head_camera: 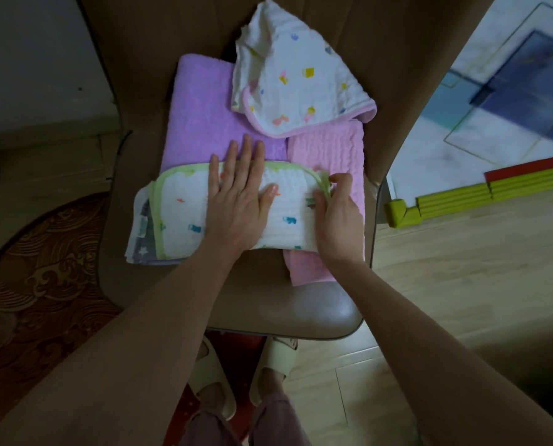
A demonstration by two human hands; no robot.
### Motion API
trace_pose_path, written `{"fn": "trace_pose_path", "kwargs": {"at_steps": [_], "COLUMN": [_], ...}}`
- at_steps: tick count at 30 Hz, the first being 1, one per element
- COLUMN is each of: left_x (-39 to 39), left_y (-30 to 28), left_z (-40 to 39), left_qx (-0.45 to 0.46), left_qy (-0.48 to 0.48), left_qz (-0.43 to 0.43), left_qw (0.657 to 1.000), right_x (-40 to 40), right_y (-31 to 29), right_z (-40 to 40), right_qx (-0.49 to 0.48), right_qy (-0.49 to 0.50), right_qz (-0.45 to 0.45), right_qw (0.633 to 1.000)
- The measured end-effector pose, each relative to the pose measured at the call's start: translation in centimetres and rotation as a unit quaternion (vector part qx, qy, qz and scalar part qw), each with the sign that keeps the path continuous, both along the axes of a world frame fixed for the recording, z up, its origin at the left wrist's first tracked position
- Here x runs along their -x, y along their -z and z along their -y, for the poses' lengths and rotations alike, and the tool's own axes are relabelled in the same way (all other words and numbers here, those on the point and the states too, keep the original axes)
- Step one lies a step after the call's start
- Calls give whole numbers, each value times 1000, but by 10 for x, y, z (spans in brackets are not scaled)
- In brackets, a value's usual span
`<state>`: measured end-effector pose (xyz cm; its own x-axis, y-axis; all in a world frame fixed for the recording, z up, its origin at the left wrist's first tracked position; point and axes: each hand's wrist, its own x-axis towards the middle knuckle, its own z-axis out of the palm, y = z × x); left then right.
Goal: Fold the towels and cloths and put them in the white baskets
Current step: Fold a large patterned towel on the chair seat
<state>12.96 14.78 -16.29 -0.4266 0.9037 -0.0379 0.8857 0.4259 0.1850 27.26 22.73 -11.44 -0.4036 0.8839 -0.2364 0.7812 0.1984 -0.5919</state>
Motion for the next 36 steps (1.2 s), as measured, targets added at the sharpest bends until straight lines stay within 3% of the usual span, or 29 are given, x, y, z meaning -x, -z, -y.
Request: {"fn": "trace_pose_path", "kwargs": {"at_steps": [2, 5, 8, 10, 13, 17, 21, 28, 36], "left_x": [1, 9, 27, 38, 54, 69, 75, 87, 95], "left_y": [-9, -36, -61, -67, -59, -53, -56, -54, -63], "left_z": [0, 16, 55, 82, 98, 87, 79, 78, 77], "left_qx": [-12, -144, -267, -294, -230, -198, -205, -144, -121], "left_qy": [6, -8, -164, -282, -365, -362, -341, -306, -281], "left_qz": [39, 112, 167, 218, 307, 384, 387, 396, 490], "left_qw": [999, 983, 935, 887, 848, 826, 832, 854, 816], "right_x": [-2, 1, 27, 48, 70, 81, 82, 86, 87], "right_y": [0, -7, -11, -5, 12, 30, 37, 37, 34], "right_z": [2, 13, 34, 43, 45, 40, 40, 46, 46], "right_qx": [-88, -231, -232, -220, -207, -217, -226, -219, -212], "right_qy": [-2, -25, -157, -249, -290, -306, -325, -338, -345], "right_qz": [46, 40, -37, -35, 0, 74, 114, 138, 132], "right_qw": [995, 972, 959, 942, 934, 924, 911, 905, 905]}}
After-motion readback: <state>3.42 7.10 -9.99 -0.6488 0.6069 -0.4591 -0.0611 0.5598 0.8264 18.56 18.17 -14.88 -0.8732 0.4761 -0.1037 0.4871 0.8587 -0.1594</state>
